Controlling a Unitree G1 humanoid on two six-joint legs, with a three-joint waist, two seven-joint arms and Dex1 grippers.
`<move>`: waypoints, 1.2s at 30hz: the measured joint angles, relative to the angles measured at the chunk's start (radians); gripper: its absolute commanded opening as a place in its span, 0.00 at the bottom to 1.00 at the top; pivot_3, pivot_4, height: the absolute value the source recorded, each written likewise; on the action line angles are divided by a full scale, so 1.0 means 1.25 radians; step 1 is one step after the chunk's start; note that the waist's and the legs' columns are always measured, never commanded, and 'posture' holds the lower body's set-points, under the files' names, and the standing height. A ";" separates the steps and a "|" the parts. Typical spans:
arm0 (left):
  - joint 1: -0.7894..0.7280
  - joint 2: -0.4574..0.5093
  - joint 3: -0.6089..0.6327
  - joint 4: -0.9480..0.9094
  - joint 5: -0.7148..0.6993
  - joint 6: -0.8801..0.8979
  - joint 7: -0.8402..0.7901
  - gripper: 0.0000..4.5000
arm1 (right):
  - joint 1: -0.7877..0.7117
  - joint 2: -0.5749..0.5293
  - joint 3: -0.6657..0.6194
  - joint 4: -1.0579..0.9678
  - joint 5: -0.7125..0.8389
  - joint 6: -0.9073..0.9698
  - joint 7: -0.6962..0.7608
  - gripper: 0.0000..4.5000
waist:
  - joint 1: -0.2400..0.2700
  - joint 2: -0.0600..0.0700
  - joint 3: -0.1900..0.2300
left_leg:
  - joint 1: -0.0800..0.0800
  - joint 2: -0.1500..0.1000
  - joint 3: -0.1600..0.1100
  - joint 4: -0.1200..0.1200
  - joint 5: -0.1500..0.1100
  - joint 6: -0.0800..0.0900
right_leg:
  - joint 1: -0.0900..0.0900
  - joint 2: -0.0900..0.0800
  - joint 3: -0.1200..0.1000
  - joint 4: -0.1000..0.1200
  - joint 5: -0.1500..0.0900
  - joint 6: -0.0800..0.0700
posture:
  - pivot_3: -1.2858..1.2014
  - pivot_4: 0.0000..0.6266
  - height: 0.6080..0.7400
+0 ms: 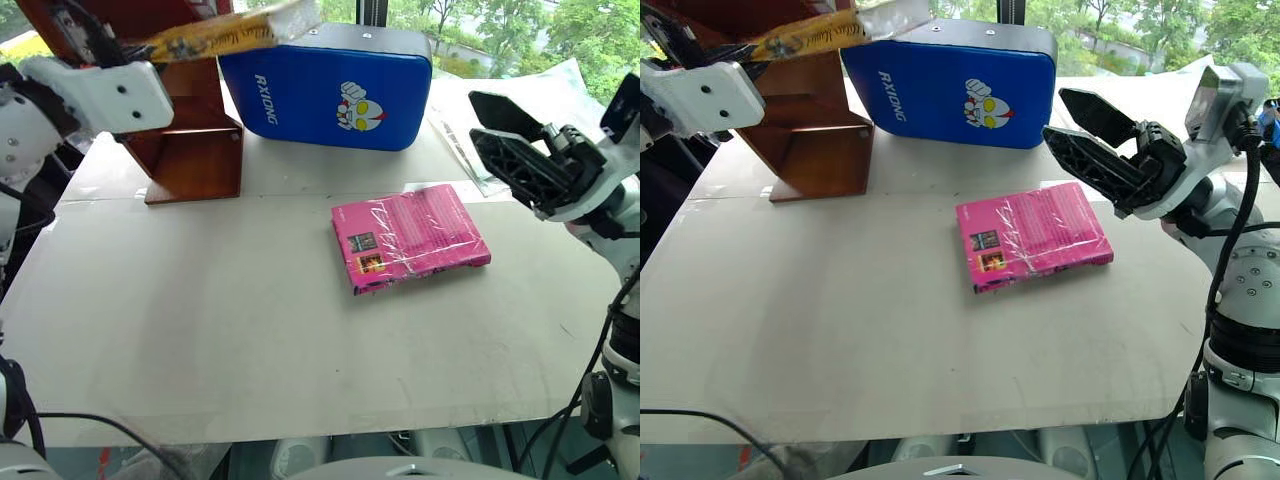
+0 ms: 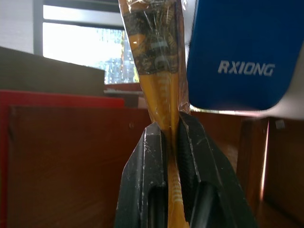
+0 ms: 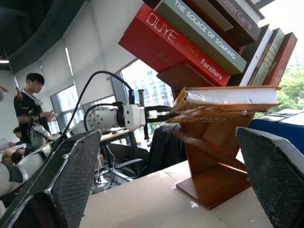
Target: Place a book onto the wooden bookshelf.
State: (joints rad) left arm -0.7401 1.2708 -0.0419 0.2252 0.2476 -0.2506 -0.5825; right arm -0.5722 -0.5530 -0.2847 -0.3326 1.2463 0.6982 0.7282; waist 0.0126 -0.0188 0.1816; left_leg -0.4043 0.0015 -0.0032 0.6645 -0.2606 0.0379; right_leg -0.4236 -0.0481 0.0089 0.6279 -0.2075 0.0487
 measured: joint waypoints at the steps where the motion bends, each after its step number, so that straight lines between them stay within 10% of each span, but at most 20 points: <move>1: 0.001 0.002 -0.008 0.027 0.028 0.007 -0.011 0.01 | 0.000 0.000 0.000 0.000 -0.002 -0.001 0.003 1.00 | -0.001 0.000 0.000 | 0.000 0.000 0.000 0.000 0.000 0.000 | 0.000 0.000 0.000 0.000 0.000 0.000 | 0.52 0.24 1.00; 13: -0.007 0.008 -0.008 0.126 0.139 0.046 -0.030 0.01 | -0.002 0.000 0.000 0.000 -0.006 -0.003 -0.002 1.00 | -0.013 0.000 0.000 | 0.000 0.000 0.001 0.004 0.000 0.000 | -0.005 0.000 0.003 0.011 0.000 0.001 | 0.52 0.24 1.00; 23: -0.005 0.007 -0.006 0.075 0.161 0.131 -0.077 0.99 | -0.014 0.009 0.002 0.011 -0.068 -0.026 -0.051 1.00 | -0.021 0.000 0.000 | 0.000 0.000 0.002 0.004 0.000 0.000 | -0.006 0.000 0.004 0.013 0.000 0.001 | 0.52 0.24 1.00; 36: 0.057 0.009 0.042 -0.082 0.159 0.246 -0.098 0.99 | -0.029 0.013 0.023 0.030 -0.138 -0.029 -0.064 1.00 | -0.022 0.000 0.000 | 0.000 0.000 0.002 0.004 0.000 0.000 | -0.006 0.000 0.004 0.013 0.000 0.001 | 0.52 0.24 1.00</move>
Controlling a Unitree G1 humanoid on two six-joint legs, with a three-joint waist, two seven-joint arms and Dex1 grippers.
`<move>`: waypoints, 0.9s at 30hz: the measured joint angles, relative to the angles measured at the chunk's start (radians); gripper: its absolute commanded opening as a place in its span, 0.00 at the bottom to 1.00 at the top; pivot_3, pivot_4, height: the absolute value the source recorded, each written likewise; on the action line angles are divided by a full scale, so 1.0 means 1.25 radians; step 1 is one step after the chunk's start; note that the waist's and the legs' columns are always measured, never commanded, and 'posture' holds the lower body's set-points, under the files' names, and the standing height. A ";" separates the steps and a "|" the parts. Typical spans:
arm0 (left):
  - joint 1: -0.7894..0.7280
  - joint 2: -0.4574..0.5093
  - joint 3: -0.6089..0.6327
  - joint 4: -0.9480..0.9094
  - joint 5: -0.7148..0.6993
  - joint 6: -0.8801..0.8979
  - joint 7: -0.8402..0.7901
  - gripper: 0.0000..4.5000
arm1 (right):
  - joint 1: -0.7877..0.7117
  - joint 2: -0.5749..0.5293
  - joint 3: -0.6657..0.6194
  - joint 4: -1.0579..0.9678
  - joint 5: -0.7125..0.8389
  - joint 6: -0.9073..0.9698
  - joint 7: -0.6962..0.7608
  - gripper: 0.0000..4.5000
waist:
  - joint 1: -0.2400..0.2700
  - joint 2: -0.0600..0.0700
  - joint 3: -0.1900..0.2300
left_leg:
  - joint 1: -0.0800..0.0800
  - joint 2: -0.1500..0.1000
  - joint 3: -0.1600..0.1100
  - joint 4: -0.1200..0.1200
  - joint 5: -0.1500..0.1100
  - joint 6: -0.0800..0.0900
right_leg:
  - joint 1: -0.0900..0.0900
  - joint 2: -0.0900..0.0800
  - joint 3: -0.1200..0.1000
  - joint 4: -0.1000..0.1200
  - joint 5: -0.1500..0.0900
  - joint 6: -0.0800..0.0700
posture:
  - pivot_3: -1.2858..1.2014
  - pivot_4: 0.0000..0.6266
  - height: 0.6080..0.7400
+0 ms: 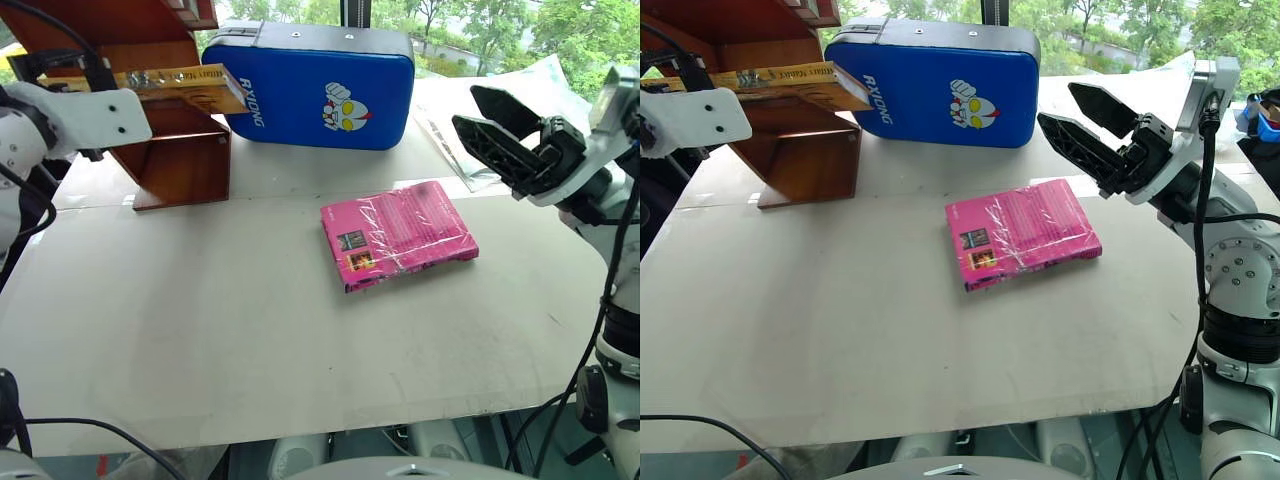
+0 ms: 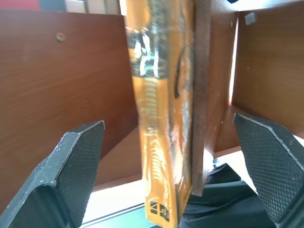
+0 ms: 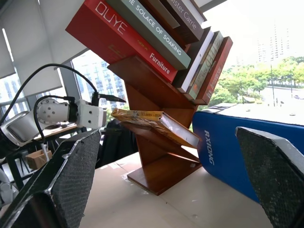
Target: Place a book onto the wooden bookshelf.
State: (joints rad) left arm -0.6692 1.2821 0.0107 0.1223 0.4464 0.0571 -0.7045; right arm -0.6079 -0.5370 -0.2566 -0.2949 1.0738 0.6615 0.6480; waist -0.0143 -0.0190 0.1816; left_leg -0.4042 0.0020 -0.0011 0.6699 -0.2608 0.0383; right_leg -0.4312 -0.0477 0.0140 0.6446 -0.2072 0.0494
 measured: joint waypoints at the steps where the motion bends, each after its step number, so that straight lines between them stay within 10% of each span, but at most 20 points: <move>1: 0.005 0.000 0.007 -0.011 -0.001 0.010 0.000 0.99 | 0.000 0.000 0.000 0.000 -0.001 0.000 0.000 1.00 | 0.000 0.000 0.000 | 0.000 0.000 0.000 0.000 0.000 0.000 | 0.000 0.000 0.000 0.000 0.000 0.000 | 0.52 0.24 1.00; 9: -0.001 -0.008 0.070 -0.115 -0.078 0.092 -0.067 0.99 | 0.020 -0.028 0.001 -0.001 -0.015 0.001 0.020 1.00 | 0.002 0.000 0.000 | 0.000 0.000 0.000 0.000 0.000 0.000 | 0.000 0.000 0.000 0.000 0.000 0.000 | 0.52 0.24 1.00; 14: -0.012 -0.197 0.173 -0.318 -0.331 0.338 -0.124 0.99 | 0.135 -0.065 -0.008 0.007 -0.083 -0.019 0.052 1.00 | 0.008 0.000 -0.001 | -0.005 0.000 -0.003 0.006 0.000 0.000 | -0.001 0.000 -0.001 0.001 0.001 0.001 | 0.52 0.24 1.00; 20: 0.429 -0.441 0.205 -0.435 -0.514 0.473 -0.143 0.99 | 0.349 -0.096 -0.020 0.033 -0.264 -0.159 0.102 1.00 | -0.013 0.001 -0.003 | 0.000 0.002 0.002 0.006 -0.001 0.001 | 0.000 0.002 0.004 0.002 0.001 0.002 | 0.52 0.24 1.00; 27: 0.654 -0.639 0.176 -0.416 -0.558 0.371 -0.062 0.99 | 0.565 -0.075 -0.018 0.093 -0.435 -0.348 0.142 1.00 | 0.006 0.001 -0.004 | 0.009 0.002 0.002 0.006 -0.001 0.001 | 0.010 0.001 0.004 0.000 -0.001 -0.002 | 0.52 0.24 1.00</move>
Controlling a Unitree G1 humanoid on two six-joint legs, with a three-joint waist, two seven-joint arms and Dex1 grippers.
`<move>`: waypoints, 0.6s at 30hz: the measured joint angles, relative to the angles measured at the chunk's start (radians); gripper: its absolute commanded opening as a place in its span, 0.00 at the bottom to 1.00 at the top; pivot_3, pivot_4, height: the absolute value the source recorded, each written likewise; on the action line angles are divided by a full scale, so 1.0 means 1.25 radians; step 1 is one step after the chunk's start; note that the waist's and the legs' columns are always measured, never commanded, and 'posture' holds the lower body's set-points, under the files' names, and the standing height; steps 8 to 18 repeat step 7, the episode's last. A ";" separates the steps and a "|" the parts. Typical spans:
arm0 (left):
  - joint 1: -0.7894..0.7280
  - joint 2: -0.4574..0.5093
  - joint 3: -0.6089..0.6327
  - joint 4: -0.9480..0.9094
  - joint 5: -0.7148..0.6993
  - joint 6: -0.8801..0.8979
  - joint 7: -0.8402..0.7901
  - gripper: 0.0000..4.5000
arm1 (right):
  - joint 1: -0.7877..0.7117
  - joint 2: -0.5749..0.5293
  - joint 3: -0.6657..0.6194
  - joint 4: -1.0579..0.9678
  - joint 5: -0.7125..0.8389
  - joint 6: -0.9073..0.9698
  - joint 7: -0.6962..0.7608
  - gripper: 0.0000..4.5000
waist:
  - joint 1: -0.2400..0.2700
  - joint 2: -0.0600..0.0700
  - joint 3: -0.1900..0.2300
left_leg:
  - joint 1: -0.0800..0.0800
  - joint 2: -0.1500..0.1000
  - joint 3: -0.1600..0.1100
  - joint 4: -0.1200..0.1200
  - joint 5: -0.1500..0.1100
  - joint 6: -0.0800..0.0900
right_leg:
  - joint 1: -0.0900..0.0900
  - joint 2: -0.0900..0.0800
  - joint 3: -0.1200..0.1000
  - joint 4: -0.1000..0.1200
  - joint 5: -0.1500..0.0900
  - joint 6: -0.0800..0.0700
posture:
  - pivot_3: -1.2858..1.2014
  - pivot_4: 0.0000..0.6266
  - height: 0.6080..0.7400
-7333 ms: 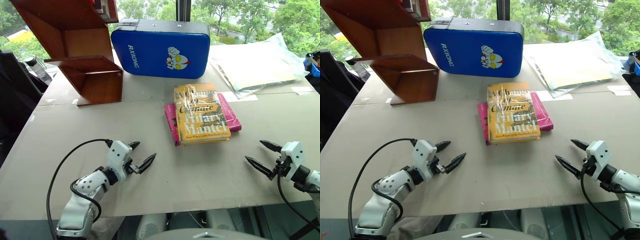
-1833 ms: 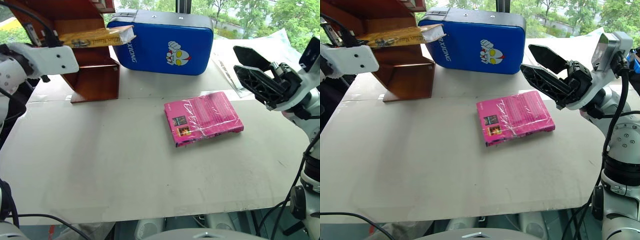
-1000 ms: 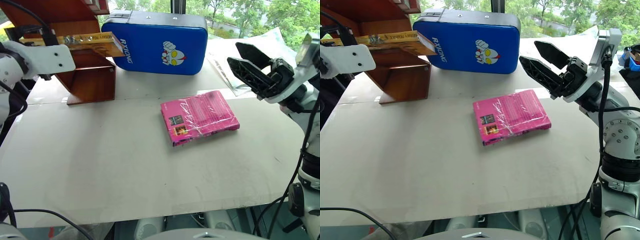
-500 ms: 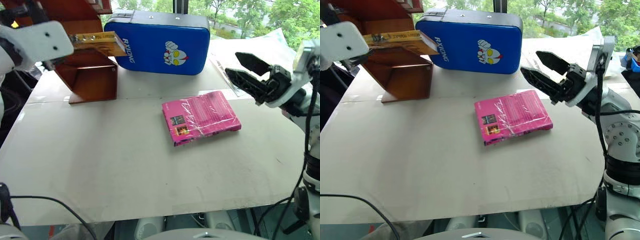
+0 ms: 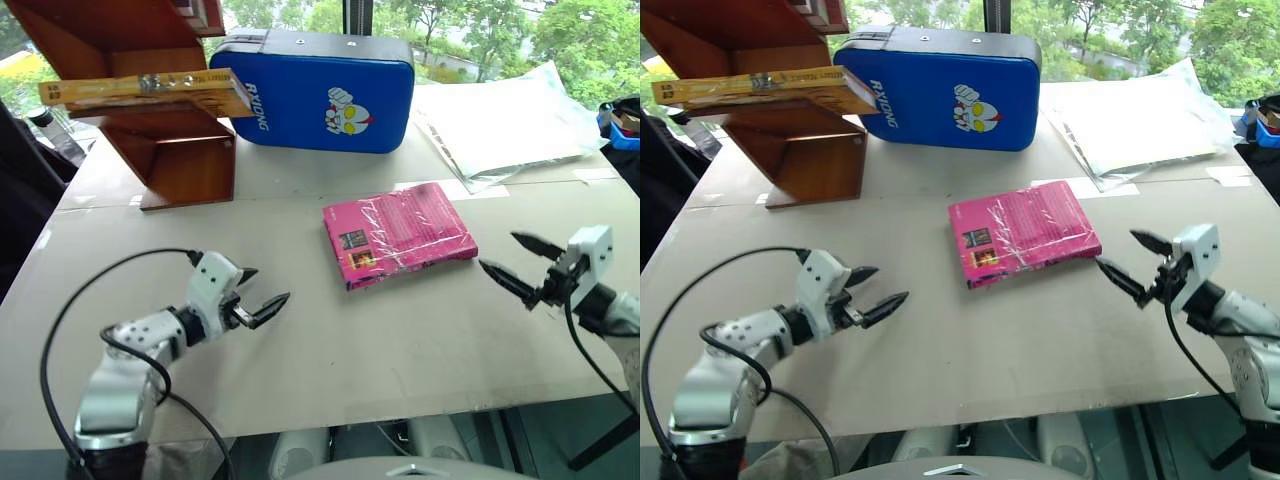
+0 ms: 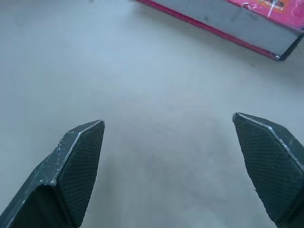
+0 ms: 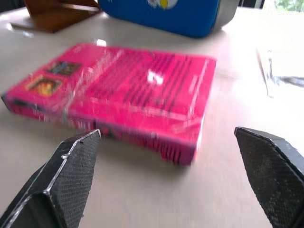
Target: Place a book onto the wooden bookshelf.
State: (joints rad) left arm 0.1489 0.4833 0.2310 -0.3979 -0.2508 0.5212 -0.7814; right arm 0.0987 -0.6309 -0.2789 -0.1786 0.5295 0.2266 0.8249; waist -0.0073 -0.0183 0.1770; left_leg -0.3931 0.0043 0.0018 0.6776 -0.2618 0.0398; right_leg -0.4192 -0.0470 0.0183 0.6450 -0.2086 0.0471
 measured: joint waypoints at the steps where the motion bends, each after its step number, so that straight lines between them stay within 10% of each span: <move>1: 0.018 -0.011 -0.005 0.000 0.007 -0.027 0.013 0.99 | 0.018 0.004 -0.002 0.008 -0.009 -0.020 0.006 1.00 | 0.000 0.000 0.000 | 0.002 0.000 0.000 0.000 0.000 0.000 | 0.002 0.000 0.000 0.000 0.000 0.000 | 0.52 0.24 1.00; 18: 0.093 -0.034 -0.054 0.007 0.072 -0.158 0.090 0.99 | 0.107 0.009 -0.003 0.121 -0.107 -0.176 0.046 1.00 | -0.003 0.003 -0.003 | 0.009 0.000 0.004 -0.003 0.000 0.000 | 0.006 -0.003 0.004 -0.001 -0.002 0.003 | 0.52 0.24 1.00</move>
